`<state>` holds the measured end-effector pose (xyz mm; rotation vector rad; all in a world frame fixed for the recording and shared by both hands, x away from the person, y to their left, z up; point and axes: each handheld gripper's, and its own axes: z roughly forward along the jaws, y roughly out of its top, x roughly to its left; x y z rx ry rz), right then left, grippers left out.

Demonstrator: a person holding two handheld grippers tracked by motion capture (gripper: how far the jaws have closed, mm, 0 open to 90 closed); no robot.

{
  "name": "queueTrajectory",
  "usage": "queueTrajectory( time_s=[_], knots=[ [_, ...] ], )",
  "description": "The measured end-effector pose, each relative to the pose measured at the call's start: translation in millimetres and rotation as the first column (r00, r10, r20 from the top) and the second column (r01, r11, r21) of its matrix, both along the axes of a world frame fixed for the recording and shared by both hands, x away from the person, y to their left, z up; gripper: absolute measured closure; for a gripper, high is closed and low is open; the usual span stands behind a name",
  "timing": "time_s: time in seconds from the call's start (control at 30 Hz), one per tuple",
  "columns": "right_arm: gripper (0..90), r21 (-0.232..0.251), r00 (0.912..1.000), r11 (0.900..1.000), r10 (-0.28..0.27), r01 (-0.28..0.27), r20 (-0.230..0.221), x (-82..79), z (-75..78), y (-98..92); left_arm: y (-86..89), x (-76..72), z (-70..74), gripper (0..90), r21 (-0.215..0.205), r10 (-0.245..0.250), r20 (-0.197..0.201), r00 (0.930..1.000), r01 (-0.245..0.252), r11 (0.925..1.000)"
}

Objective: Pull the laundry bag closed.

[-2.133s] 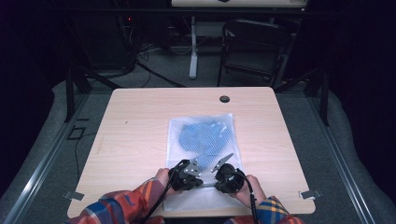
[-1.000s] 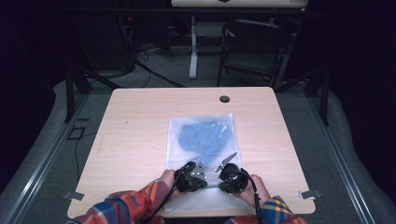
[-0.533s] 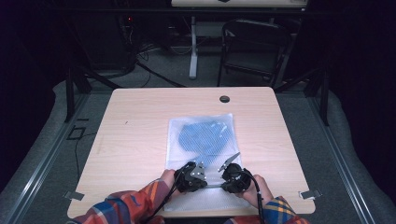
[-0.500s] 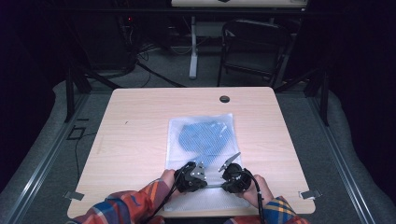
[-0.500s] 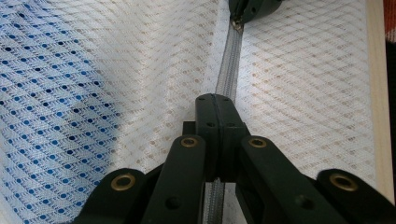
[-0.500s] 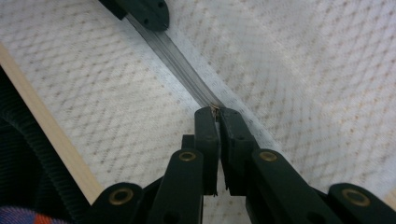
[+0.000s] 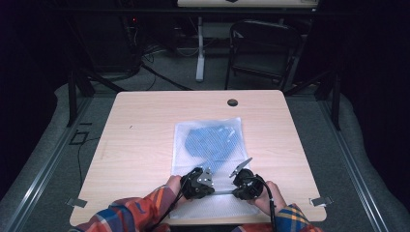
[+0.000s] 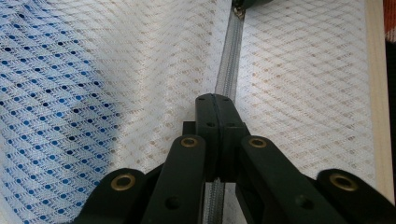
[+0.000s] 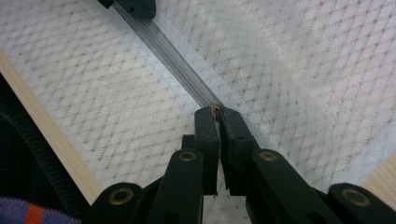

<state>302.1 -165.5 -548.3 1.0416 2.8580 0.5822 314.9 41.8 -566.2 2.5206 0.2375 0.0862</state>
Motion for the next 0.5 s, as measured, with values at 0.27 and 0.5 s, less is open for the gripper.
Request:
queueTrajectory(
  time_s=[0.27, 0.5],
  knots=[
    [86.8, -0.005, 0.9999, 1.000, -0.010, 0.010, -0.001, -0.8, 0.7, -3.5, -0.1, -0.1, 0.1, 90.0, 0.001, 0.000, 0.001, 1.0000, 0.000, 1.0000],
    [86.8, -0.013, 1.0000, 1.000, -0.009, 0.009, 0.002, -0.8, 0.9, -4.0, -0.1, -0.1, 0.1, 90.0, 0.001, -0.001, 0.001, 1.0000, 0.001, 1.0000]
  ],
)
